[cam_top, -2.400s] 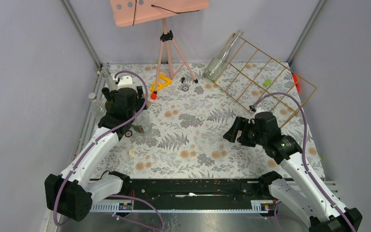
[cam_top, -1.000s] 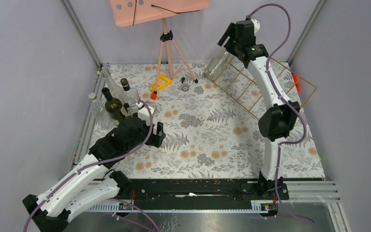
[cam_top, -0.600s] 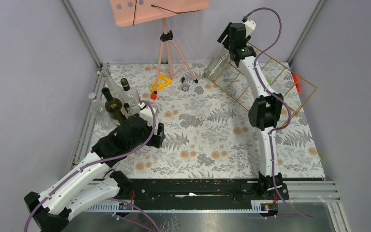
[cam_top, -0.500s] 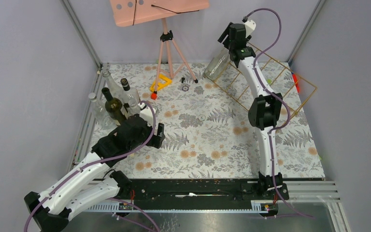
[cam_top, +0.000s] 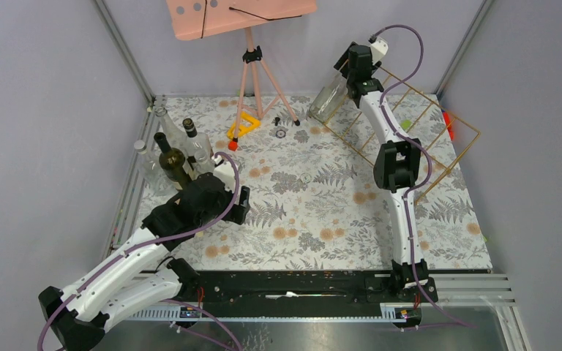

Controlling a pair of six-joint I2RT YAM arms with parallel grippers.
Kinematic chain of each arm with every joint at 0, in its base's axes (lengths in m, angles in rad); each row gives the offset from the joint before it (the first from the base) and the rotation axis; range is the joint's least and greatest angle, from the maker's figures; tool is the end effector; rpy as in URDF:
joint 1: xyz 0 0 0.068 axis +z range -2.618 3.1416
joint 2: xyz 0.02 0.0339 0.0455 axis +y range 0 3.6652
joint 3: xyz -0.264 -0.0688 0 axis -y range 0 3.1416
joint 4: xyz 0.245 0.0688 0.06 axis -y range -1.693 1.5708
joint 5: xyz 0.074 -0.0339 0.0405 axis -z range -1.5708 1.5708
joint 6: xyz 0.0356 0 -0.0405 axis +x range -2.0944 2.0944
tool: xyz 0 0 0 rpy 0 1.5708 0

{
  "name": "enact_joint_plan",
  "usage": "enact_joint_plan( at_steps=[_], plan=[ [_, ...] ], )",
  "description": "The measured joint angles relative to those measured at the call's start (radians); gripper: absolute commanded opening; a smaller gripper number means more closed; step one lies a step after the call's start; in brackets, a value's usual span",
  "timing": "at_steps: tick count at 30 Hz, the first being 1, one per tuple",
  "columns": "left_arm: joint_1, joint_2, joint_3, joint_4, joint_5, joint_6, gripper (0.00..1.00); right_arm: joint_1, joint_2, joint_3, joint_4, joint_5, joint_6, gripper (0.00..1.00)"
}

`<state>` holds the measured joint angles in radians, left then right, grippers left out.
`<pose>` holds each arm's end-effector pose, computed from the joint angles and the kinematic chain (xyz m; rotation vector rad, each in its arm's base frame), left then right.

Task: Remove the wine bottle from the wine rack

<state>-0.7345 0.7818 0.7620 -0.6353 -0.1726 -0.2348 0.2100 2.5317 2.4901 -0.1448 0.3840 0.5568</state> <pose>0.1268 -0.1062 0.2882 0.4601 2.1883 -0.3419 0.5787 0.1097 0.2946 0.5719 1.6526 0.2242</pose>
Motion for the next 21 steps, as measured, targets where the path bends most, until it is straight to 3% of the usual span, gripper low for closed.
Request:
enact_joint_plan(
  at_steps=[16,19,21],
  plan=[
    [0.0,0.034,0.0,-0.001,-0.014,0.001,0.77,-0.027,0.158,0.088,0.194,-0.019,0.023,0.72],
    [0.0,0.039,0.0,-0.001,-0.015,0.001,0.77,-0.027,0.171,0.096,0.22,-0.018,0.029,0.65],
    [0.0,0.04,0.0,-0.001,-0.015,0.001,0.77,-0.028,0.172,0.097,0.222,-0.017,0.028,0.54]
  ],
)
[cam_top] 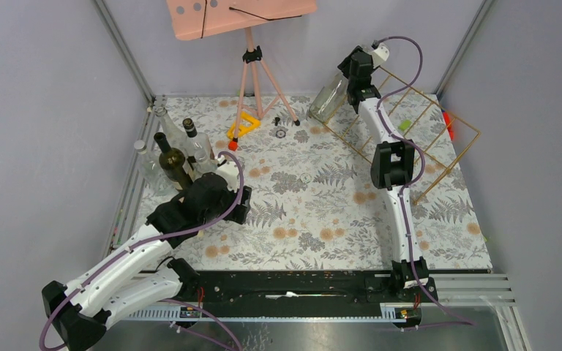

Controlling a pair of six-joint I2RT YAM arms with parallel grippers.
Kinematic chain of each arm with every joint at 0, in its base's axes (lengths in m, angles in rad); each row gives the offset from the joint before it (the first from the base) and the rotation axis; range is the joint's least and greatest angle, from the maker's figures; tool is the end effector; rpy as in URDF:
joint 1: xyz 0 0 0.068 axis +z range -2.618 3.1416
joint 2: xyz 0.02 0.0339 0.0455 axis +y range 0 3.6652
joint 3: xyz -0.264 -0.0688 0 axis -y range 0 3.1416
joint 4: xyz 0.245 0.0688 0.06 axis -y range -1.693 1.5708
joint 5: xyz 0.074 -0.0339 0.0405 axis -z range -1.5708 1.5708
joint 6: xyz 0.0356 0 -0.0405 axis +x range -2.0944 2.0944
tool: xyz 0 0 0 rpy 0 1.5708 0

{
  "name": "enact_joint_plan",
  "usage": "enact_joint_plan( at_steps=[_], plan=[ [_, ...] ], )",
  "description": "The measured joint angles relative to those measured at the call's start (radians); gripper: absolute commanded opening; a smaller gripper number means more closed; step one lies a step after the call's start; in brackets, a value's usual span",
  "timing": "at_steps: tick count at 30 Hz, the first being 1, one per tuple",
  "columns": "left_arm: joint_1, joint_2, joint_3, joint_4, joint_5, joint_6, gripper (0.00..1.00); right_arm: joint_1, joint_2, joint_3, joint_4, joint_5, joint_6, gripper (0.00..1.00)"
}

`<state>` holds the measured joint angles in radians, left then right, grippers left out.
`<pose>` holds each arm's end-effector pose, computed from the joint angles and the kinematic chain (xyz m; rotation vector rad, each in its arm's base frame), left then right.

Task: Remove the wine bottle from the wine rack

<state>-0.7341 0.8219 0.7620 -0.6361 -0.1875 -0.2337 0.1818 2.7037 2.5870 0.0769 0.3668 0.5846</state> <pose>0.1322 -0.1103 0.2822 0.4650 2.2222 -0.3046 0.6087 0.0989 0.2522 0.5961 1.5021 0.2979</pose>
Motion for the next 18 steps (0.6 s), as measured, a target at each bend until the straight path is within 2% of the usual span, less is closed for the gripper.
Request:
enact_joint_plan(
  at_steps=[10,18],
  plan=[
    [0.0,0.007,0.0,0.0,0.0,0.0,0.77,-0.012,0.012,-0.003,0.028,-0.022,-0.004,0.02],
    [0.0,0.007,0.0,0.0,-0.004,0.0,0.77,-0.014,-0.059,-0.115,0.071,-0.09,-0.016,0.0]
  ],
)
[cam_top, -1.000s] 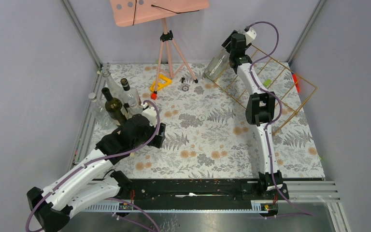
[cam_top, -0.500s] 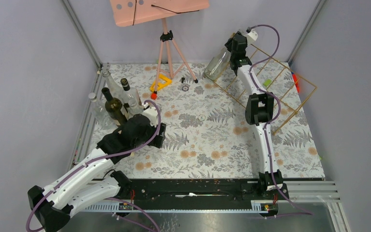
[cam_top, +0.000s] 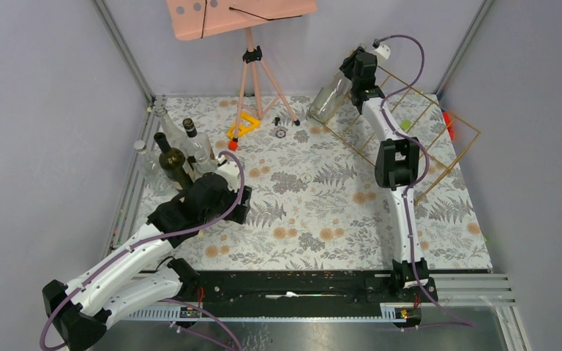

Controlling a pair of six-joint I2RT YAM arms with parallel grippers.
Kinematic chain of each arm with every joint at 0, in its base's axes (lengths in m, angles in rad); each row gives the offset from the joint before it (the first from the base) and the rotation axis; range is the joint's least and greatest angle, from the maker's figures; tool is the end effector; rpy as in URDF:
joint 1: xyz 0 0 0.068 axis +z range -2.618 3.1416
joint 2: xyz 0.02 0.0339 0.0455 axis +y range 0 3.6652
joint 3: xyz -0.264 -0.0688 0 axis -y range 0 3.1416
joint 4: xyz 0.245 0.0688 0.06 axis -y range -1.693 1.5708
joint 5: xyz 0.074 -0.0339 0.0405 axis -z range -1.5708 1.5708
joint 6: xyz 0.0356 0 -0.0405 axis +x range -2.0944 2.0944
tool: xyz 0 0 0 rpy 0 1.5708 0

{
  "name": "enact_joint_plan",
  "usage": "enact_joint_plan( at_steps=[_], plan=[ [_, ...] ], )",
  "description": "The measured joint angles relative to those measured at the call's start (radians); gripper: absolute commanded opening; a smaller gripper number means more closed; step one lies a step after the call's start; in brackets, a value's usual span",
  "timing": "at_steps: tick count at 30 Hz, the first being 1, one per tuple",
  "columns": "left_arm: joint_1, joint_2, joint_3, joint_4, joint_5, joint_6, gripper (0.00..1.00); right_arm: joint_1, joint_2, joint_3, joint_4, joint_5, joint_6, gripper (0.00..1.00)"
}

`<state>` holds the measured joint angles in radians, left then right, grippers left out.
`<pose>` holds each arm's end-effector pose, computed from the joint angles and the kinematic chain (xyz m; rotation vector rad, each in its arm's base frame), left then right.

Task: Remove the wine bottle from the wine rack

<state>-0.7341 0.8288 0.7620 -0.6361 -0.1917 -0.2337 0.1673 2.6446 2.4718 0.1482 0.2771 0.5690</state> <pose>0.1331 -0.1110 0.2812 0.4647 2.2276 -0.2966 0.6050 0.0923 0.2537 0.5295 1.5157 0.3517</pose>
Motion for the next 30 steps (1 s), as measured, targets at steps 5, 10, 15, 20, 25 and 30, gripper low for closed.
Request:
enact_joint_plan(
  at_steps=[5,10,15,20,25,30],
  plan=[
    [0.0,0.0,0.0,0.0,-0.005,0.0,0.77,0.008,-0.075,-0.051,-0.044,-0.063,-0.031,0.0],
    [0.0,0.0,0.0,-0.001,-0.007,0.0,0.76,0.035,-0.175,-0.126,-0.096,-0.093,-0.087,0.0],
    [0.0,0.0,0.0,-0.001,-0.006,0.0,0.76,0.079,-0.284,-0.211,-0.134,-0.102,-0.165,0.0],
    [0.0,0.0,0.0,-0.002,-0.007,0.0,0.76,0.143,-0.391,-0.267,-0.167,-0.105,-0.257,0.0],
    [0.0,-0.002,0.0,-0.005,-0.007,0.0,0.76,0.22,-0.54,-0.38,-0.172,-0.098,-0.353,0.0],
    [0.0,-0.01,0.0,-0.007,-0.006,-0.001,0.76,0.311,-0.77,-0.595,-0.142,-0.076,-0.457,0.0]
  ],
)
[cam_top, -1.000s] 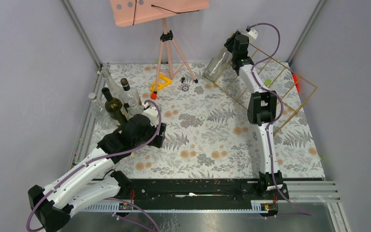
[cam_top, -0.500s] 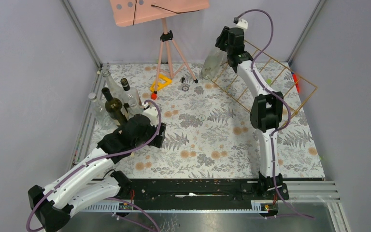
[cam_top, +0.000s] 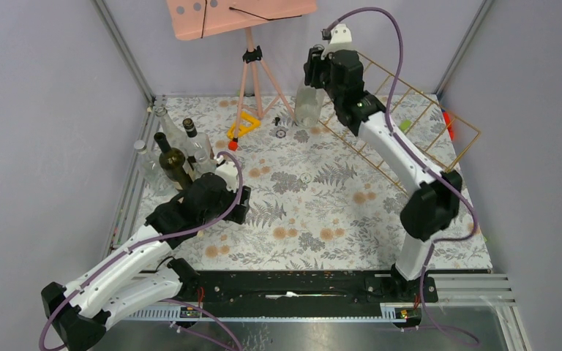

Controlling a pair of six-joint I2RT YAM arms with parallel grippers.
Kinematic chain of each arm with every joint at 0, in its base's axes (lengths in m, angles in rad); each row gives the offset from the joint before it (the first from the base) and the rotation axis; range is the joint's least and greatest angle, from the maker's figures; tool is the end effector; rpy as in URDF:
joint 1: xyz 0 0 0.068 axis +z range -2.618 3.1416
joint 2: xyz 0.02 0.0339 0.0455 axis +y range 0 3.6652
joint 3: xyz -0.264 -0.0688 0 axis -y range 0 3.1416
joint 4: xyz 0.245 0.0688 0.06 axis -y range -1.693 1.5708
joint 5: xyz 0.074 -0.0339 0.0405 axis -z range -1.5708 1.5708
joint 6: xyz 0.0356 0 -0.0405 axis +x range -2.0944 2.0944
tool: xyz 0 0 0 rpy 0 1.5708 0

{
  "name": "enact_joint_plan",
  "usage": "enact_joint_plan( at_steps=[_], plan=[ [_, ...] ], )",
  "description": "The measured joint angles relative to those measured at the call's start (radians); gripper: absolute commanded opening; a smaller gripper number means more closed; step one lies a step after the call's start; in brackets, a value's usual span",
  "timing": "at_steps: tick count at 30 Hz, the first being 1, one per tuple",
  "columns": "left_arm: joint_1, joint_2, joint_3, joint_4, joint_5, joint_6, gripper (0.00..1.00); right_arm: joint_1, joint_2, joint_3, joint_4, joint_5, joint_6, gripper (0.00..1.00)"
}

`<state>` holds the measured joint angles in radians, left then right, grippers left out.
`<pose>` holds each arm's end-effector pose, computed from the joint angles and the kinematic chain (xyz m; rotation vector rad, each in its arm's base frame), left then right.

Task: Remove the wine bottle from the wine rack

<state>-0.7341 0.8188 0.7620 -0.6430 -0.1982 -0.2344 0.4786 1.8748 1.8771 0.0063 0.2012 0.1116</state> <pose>0.1316 -0.1093 0.2822 0.4592 2.2239 -0.2918 0.4052 0.2022 0.4269 -0.1287 1.5653 0.3075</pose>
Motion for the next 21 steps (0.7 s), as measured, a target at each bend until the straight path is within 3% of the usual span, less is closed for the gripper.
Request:
enact_joint_plan(
  at_steps=[10,21],
  plan=[
    [0.0,-0.047,0.0,0.002,0.0,-0.001,0.76,0.189,-0.448,-0.447,0.076,0.047,-0.153,0.0],
    [0.003,-0.152,0.0,0.01,0.004,-0.002,0.76,0.342,-0.802,-0.843,0.047,0.032,-0.058,0.0]
  ],
)
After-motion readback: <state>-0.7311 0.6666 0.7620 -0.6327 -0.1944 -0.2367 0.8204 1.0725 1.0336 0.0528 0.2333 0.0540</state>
